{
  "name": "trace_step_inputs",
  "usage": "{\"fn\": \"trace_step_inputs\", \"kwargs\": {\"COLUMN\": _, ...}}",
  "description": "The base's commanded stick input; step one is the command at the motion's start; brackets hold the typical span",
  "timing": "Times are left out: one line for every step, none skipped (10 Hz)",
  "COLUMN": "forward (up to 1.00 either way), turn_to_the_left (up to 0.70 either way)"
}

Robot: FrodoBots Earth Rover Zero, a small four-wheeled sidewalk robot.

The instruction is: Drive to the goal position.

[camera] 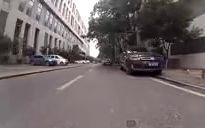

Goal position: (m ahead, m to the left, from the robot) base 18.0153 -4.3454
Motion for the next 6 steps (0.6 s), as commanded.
{"fn": "trace_step_inputs", "kwargs": {"forward": 0.7, "turn_to_the_left": 0.0}}
{"fn": "trace_step_inputs", "kwargs": {"forward": 0.7, "turn_to_the_left": 0.0}}
{"fn": "trace_step_inputs", "kwargs": {"forward": 0.7, "turn_to_the_left": 0.0}}
{"fn": "trace_step_inputs", "kwargs": {"forward": 0.7, "turn_to_the_left": 0.0}}
{"fn": "trace_step_inputs", "kwargs": {"forward": 0.7, "turn_to_the_left": 0.0}}
{"fn": "trace_step_inputs", "kwargs": {"forward": 0.7, "turn_to_the_left": 0.0}}
